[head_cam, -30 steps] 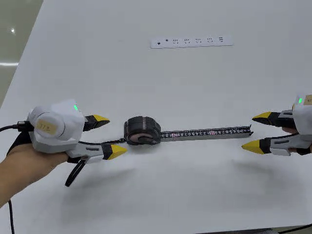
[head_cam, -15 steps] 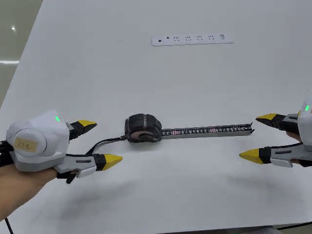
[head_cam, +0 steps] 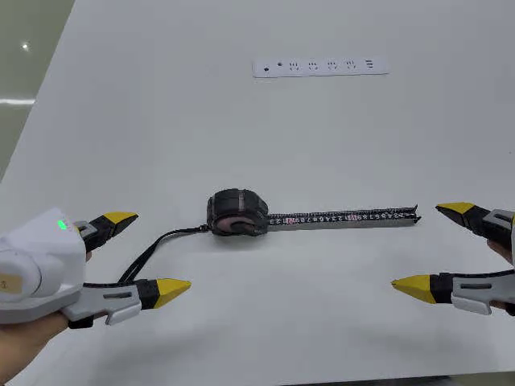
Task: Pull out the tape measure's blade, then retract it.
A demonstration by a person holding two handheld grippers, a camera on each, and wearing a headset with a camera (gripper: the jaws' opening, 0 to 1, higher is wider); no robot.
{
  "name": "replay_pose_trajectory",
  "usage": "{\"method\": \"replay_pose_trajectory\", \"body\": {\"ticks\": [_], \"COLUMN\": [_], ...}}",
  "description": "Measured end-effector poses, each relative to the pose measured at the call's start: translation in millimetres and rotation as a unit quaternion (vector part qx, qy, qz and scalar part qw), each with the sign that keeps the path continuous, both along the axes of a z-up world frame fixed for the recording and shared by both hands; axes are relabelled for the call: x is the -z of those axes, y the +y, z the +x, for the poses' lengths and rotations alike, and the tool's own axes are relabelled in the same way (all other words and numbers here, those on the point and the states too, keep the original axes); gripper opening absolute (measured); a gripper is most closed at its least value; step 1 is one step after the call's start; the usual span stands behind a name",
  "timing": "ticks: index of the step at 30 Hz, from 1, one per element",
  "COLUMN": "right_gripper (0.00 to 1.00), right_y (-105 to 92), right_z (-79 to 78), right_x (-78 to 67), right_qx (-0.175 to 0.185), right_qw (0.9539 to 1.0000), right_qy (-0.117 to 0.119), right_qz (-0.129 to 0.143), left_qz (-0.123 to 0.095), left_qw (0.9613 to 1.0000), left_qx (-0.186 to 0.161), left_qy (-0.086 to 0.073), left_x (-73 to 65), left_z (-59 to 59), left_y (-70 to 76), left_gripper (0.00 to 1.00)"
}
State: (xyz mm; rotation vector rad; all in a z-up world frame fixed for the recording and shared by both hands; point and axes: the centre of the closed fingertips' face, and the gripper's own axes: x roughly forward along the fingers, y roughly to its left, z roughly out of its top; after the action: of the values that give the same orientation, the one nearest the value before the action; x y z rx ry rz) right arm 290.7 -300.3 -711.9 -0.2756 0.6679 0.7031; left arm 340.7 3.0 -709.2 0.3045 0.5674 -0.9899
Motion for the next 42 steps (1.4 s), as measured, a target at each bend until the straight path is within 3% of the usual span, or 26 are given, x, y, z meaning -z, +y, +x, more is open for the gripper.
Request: {"method": "replay_pose_trajectory", "body": {"ticks": [2, 9, 16, 18, 21, 30, 42], "right_gripper": [0.82, 0.84, 0.86, 0.86, 0.86, 0.88, 0.91], "right_y": [3.0, 6.5, 0.6, 0.5, -0.7, -2.6, -8.2], "right_z": [-1.5, -13.1, -26.1, -29.7, -33.8, -41.6, -47.0], "right_x": [0.0, 3.7, 6.0, 7.4, 8.2, 8.8, 11.7], "right_qx": [0.000, 0.005, 0.017, 0.019, 0.024, 0.034, 0.041], "right_qw": [1.0000, 1.0000, 0.9998, 0.9997, 0.9996, 0.9993, 0.9990], "right_qy": [-0.006, -0.002, -0.004, 0.000, -0.003, -0.005, 0.006], "right_qz": [-0.001, 0.007, 0.014, 0.014, 0.011, 0.016, 0.017], "left_qz": [-0.011, -0.019, -0.024, -0.023, -0.030, -0.038, -0.039], "left_qw": [0.9998, 0.9991, 0.9978, 0.9976, 0.9967, 0.9964, 0.9950], "left_qx": [-0.014, -0.037, -0.061, -0.066, -0.074, -0.073, -0.086], "left_qy": [0.007, 0.011, 0.011, 0.004, 0.013, 0.021, 0.032], "left_x": [-0.1, 1.5, 1.5, 1.3, 3.8, 3.5, 8.5], "left_z": [-3.0, -17.7, -28.7, -30.1, -33.3, -45.2, -52.7], "left_y": [2.3, 12.6, 25.1, 27.7, 30.3, 27.4, 33.5], "left_gripper": [0.74, 0.77, 0.81, 0.81, 0.83, 0.86, 0.87]}}
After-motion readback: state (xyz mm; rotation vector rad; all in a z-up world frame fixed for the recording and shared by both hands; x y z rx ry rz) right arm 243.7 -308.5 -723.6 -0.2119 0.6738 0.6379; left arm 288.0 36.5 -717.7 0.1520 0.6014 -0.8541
